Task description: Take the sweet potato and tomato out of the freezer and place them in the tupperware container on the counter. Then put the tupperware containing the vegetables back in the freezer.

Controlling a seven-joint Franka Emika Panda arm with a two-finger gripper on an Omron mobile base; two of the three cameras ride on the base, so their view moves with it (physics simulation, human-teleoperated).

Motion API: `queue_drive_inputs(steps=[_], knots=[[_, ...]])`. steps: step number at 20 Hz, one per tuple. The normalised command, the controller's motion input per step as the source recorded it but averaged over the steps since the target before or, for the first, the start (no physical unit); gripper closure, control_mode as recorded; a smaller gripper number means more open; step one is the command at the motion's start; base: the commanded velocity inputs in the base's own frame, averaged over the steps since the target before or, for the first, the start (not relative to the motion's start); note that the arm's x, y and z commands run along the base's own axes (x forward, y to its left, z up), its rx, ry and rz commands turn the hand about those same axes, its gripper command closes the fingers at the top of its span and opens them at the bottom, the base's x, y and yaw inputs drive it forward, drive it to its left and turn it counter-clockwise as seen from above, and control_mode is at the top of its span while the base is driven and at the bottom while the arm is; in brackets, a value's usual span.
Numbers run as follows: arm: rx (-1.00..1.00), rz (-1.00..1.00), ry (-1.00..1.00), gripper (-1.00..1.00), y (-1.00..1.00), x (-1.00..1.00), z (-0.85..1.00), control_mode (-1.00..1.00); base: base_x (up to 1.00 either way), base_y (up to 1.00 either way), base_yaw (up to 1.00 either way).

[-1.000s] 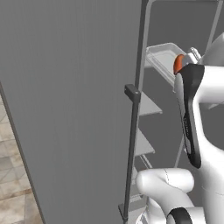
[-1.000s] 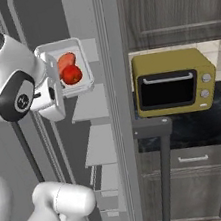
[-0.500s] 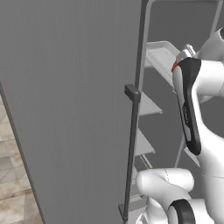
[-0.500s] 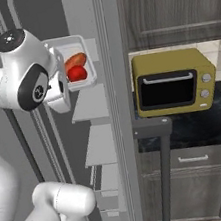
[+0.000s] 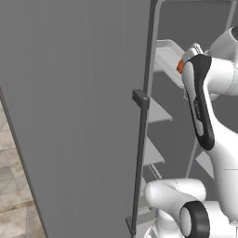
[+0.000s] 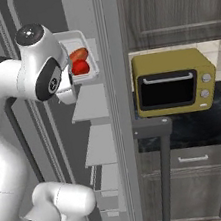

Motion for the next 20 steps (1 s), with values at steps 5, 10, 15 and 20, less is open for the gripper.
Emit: queue_drive_inputs(steps=[5, 10, 15, 20], knots=[[0.00, 0.02, -0.03, 1.00, 0.00, 0.53, 0.00, -1.00, 0.00, 0.00, 0.00], [0.00, 0.03, -0.01, 1.00, 0.00, 0.59, 0.00, -1.00, 0.00, 0.00, 0.00], [0.00, 0.04, 0.00, 1.00, 0.00, 0.54, 0.01, -1.00, 0.00, 0.00, 0.00], [0.02, 0.05, 0.00, 1.00, 0.00, 0.53, 0.01, -1.00, 0.00, 0.00, 0.00]])
